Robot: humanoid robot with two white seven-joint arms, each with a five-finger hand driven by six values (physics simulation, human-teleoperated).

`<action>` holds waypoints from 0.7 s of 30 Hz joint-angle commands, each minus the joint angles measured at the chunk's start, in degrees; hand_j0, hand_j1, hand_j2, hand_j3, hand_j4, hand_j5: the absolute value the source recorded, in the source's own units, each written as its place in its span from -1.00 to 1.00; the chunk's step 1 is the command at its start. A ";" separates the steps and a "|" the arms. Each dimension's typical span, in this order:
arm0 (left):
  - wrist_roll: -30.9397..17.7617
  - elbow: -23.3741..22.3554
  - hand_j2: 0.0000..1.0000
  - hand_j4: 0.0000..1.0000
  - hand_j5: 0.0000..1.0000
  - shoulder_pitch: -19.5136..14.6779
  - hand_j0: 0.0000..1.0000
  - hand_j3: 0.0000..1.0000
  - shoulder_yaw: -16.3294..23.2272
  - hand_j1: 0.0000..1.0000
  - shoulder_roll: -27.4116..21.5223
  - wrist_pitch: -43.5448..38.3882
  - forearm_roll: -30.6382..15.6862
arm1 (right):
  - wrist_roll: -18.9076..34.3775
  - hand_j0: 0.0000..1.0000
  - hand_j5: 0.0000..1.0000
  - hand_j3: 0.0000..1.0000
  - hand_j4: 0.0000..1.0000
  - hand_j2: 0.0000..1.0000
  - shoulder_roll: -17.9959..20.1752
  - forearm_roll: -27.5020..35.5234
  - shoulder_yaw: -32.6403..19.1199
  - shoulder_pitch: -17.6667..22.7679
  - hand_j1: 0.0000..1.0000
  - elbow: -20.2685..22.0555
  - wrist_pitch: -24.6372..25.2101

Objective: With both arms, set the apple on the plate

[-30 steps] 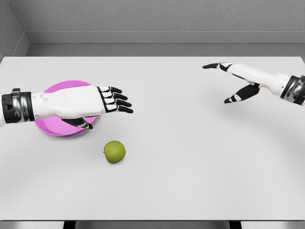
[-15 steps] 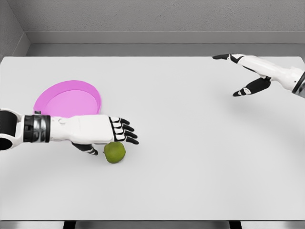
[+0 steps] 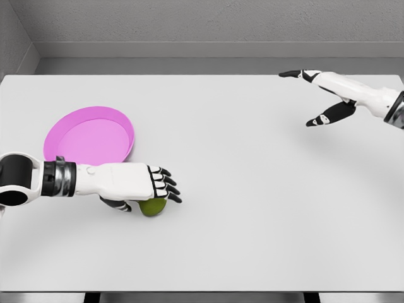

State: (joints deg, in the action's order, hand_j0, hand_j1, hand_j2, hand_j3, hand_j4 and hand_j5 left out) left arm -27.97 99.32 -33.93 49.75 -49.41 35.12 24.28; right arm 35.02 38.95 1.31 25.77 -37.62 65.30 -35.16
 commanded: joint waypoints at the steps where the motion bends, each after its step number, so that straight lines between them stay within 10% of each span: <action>1: 0.02 -0.01 0.70 0.70 0.70 0.00 0.70 0.70 0.08 0.70 0.46 -0.12 0.95 | -0.02 1.00 1.00 1.00 1.00 1.00 -0.46 0.45 -0.02 0.00 1.00 0.00 0.16; 21: 0.02 -1.06 0.43 0.43 0.43 0.26 0.43 0.43 0.61 0.43 0.90 -0.12 4.90 | -0.02 1.00 1.00 1.00 1.00 1.00 -0.46 0.54 -0.02 -0.09 1.00 0.00 0.16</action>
State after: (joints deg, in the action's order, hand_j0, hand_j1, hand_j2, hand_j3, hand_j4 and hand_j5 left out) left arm -27.95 98.30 -33.66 50.36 -48.54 35.06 29.23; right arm 35.03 38.44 1.38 25.79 -37.71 65.27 -35.16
